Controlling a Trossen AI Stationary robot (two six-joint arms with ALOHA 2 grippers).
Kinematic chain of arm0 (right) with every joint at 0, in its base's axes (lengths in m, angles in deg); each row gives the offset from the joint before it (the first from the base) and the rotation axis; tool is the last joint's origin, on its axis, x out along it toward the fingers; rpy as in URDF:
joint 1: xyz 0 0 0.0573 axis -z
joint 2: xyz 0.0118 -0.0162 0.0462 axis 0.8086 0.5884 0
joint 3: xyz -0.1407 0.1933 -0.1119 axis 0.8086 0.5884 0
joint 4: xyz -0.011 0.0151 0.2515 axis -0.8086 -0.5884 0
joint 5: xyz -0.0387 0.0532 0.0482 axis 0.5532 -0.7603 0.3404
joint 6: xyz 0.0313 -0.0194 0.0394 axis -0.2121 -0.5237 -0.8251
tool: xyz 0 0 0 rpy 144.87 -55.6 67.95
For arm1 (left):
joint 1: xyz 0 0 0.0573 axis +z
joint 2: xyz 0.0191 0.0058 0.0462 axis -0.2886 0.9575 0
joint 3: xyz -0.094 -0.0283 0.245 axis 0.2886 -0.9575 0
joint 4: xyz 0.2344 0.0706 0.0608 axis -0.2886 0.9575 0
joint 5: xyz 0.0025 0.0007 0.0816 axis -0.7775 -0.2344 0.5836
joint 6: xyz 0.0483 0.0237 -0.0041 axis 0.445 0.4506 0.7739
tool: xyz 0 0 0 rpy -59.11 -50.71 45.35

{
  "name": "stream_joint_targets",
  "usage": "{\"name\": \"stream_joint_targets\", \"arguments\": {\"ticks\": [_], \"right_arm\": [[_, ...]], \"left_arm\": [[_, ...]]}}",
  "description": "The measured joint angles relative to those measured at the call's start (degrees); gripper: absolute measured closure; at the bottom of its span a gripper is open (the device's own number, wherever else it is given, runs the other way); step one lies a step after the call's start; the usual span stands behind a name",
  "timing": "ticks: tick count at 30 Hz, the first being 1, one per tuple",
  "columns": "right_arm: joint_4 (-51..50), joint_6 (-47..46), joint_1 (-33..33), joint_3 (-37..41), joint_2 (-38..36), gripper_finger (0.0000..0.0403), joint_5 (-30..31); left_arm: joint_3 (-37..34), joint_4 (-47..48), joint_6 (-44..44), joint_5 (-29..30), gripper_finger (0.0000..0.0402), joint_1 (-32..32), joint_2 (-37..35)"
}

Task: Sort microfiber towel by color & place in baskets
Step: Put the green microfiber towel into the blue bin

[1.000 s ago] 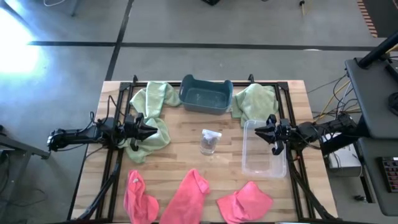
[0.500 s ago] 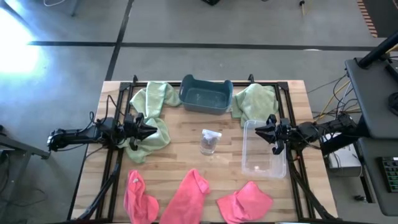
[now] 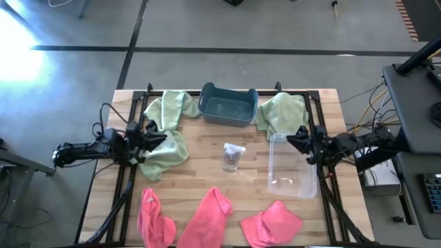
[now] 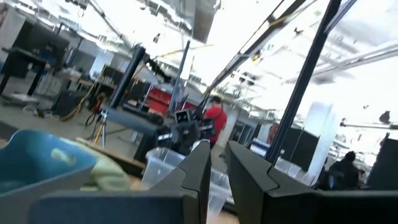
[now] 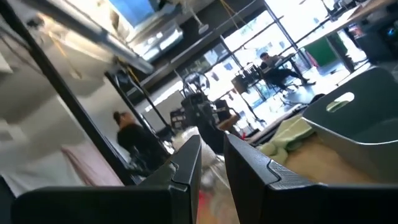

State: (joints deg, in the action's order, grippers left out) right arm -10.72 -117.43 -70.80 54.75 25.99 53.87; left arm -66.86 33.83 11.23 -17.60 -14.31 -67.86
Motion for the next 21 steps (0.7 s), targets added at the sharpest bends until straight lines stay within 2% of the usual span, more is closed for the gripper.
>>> {"name": "stream_joint_targets", "arguments": {"ticks": [4, 10, 17, 21], "right_arm": [[-0.1, 0.0, 0.0, -1.3, 0.1, 0.0339, 0.5], [0.2, 12.8, 0.0, -5.6, 0.0, 0.0339, 2.2], [0.1, 7.6, 0.0, -10.5, 0.1, 0.0339, 2.4], [-4.7, 6.6, 0.0, -14.9, 0.5, 0.0339, 1.8]], "left_arm": [[0.0, -3.2, 0.0, 0.3, 0.0364, 0.0, 0.0], [0.0, -7.5, 0.6, 0.8, 0.0364, 0.0, 0.0], [0.0, -11.9, -3.9, 0.8, 0.0364, 0.0, 0.0], [0.0, -12.1, -6.2, 0.5, 0.0364, 0.0, 0.0]]}}
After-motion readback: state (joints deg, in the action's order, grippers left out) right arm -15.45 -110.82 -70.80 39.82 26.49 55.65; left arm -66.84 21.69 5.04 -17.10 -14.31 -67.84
